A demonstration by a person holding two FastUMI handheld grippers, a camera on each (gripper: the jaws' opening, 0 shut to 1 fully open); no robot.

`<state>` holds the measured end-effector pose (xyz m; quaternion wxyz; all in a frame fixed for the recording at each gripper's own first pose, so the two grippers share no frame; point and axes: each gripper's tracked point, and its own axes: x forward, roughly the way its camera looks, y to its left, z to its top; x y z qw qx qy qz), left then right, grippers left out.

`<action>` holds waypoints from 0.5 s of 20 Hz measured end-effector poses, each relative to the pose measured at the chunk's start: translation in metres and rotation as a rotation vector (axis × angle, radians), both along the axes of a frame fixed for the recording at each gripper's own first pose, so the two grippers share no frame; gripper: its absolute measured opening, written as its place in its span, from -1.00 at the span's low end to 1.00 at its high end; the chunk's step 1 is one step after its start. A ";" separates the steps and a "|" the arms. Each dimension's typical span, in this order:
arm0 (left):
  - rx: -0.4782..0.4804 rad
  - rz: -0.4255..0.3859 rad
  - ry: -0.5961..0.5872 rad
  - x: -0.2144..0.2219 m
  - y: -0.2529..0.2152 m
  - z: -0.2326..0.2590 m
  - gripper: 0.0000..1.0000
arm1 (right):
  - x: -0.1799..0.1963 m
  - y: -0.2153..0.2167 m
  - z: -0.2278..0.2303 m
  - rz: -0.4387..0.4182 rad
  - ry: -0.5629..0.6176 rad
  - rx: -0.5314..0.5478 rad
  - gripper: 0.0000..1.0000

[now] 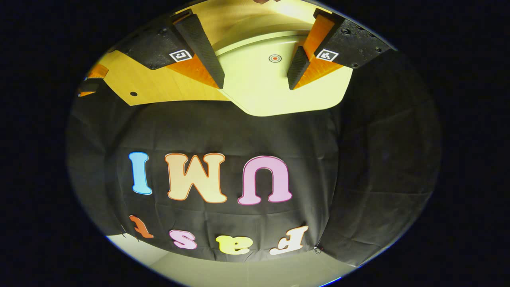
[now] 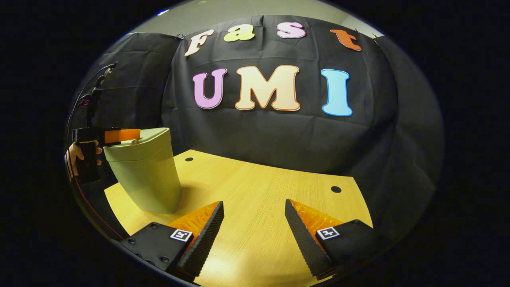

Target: Press the lid of the desktop garbage bin to open it, pick up the crumpled paper on the desktop and throw it into the bin, then pick up the pop can on the desktop and drop it into the bin, and finally close the garbage bin lid.

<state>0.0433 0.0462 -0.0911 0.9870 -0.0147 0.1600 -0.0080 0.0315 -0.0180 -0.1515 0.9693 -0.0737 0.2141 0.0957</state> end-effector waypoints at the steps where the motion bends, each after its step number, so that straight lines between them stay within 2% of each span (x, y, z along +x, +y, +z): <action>1: -0.003 0.007 0.005 0.002 0.000 0.002 0.95 | 0.001 0.001 -0.001 0.001 0.003 0.003 0.94; 3: -0.028 0.014 0.013 -0.001 -0.001 -0.003 0.94 | 0.002 0.005 -0.004 0.004 0.010 0.008 0.94; 5: -0.010 -0.006 -0.018 0.002 0.000 0.005 0.97 | 0.003 0.010 -0.002 0.008 0.010 0.033 0.96; 7: -0.053 0.003 -0.047 0.005 0.000 0.016 0.94 | 0.007 0.015 0.010 0.004 -0.016 0.069 0.95; 10: -0.058 0.018 -0.144 0.010 0.001 0.040 0.89 | 0.013 0.017 0.030 -0.011 -0.061 0.109 0.95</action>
